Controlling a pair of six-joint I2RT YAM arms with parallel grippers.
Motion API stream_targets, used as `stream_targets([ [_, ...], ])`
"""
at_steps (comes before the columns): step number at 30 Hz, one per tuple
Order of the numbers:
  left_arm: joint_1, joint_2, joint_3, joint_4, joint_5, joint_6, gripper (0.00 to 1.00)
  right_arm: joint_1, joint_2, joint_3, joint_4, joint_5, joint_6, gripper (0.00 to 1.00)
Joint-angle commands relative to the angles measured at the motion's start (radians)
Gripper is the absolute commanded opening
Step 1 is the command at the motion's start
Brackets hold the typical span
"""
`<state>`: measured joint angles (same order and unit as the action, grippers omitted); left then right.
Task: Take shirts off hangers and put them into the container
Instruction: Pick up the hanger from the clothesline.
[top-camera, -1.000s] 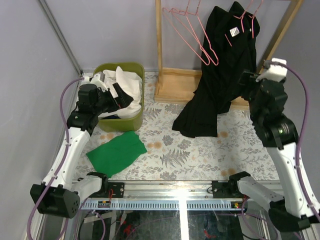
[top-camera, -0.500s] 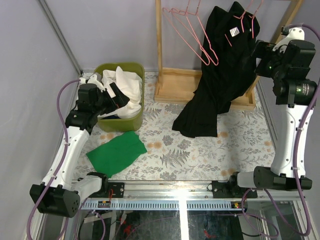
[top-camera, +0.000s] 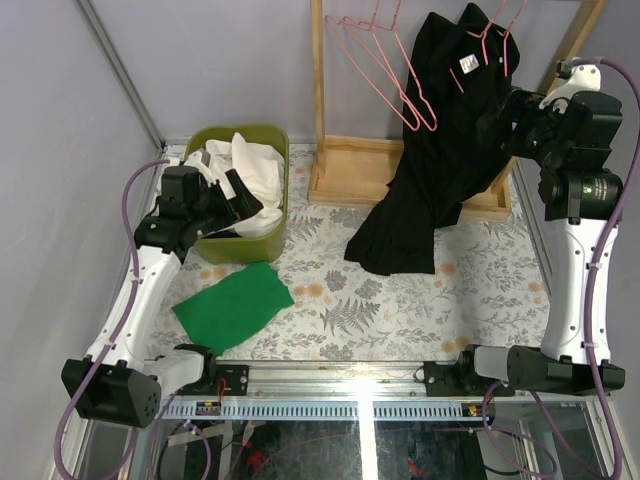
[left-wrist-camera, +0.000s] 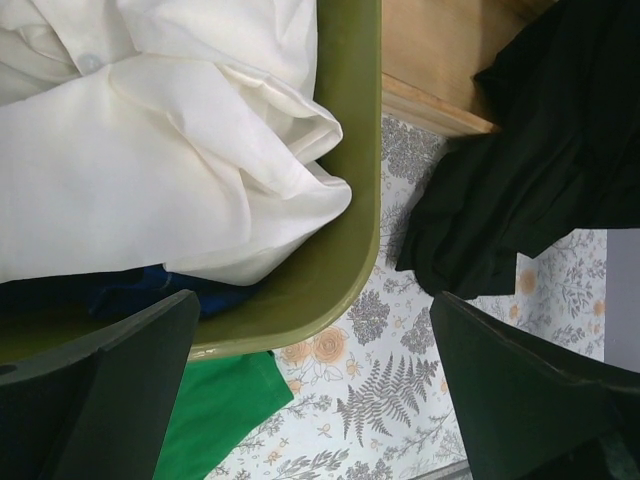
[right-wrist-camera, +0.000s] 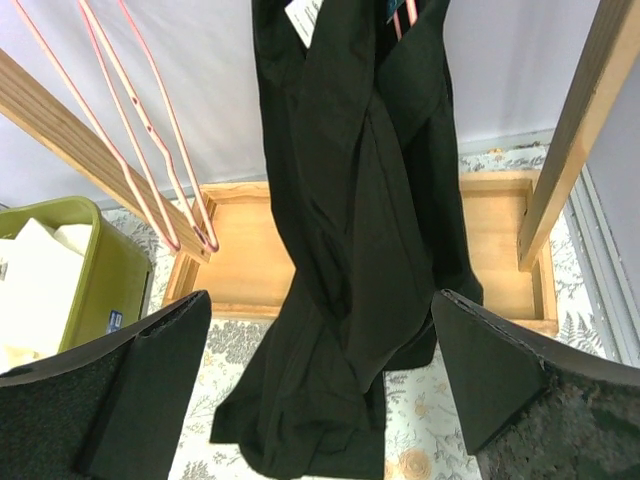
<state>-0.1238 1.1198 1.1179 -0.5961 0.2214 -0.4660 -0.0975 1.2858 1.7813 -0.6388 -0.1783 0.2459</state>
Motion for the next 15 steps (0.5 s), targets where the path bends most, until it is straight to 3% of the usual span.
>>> stream_targets([
  [1,-0.005,-0.008,0.036,-0.011,0.063,0.026,1.00,-0.002,0.014,0.004,0.116,-0.021,-0.036,1.00],
  [7,-0.005,-0.021,0.043,-0.019,0.069,0.034,1.00,-0.002,0.068,0.016,0.165,0.089,-0.007,0.92],
  [15,-0.005,-0.034,0.039,-0.032,0.026,0.027,1.00,-0.002,0.166,0.081,0.218,0.036,0.015,0.82],
])
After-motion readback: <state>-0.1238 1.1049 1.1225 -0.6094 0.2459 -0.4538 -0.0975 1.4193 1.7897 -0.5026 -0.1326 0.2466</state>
